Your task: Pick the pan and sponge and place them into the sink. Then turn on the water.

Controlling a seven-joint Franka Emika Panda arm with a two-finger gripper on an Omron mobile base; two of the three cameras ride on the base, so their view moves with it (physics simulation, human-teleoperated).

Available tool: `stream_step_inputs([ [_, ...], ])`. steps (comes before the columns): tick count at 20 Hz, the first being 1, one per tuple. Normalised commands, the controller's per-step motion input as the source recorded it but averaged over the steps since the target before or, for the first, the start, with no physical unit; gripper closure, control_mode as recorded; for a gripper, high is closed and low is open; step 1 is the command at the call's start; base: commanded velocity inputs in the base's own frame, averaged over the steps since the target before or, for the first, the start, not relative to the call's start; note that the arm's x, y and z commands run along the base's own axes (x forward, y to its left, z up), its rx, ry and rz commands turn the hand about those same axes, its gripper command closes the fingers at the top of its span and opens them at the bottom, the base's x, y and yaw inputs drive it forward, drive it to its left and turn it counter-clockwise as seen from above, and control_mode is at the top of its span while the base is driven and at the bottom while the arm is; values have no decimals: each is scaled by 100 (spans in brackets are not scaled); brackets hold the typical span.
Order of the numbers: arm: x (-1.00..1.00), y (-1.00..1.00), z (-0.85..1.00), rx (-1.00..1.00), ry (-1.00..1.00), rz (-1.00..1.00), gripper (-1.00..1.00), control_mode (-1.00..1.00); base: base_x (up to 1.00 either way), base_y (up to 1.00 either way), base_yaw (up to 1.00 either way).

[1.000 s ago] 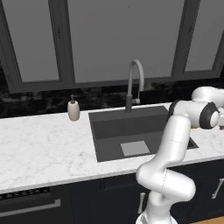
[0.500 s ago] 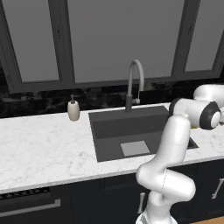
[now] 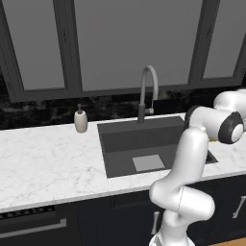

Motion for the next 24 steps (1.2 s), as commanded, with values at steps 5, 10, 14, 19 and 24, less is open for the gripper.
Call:
stream_step_inputs([
  [5, 0, 7, 33, 0, -14, 0, 100, -100, 0, 0, 0],
  [10, -2, 18, 25, 0, -2, 0, 100, -100, 0, 0, 0],
  [14, 0, 32, 16, 0, 0, 7, 100, -100, 0, 0, 0],
  [19, 0, 48, 0, 1, 0, 13, 100, -100, 0, 0, 0],
  [24, -3, 64, 0, 3, 1, 13, 100, -100, 0, 0, 0],
])
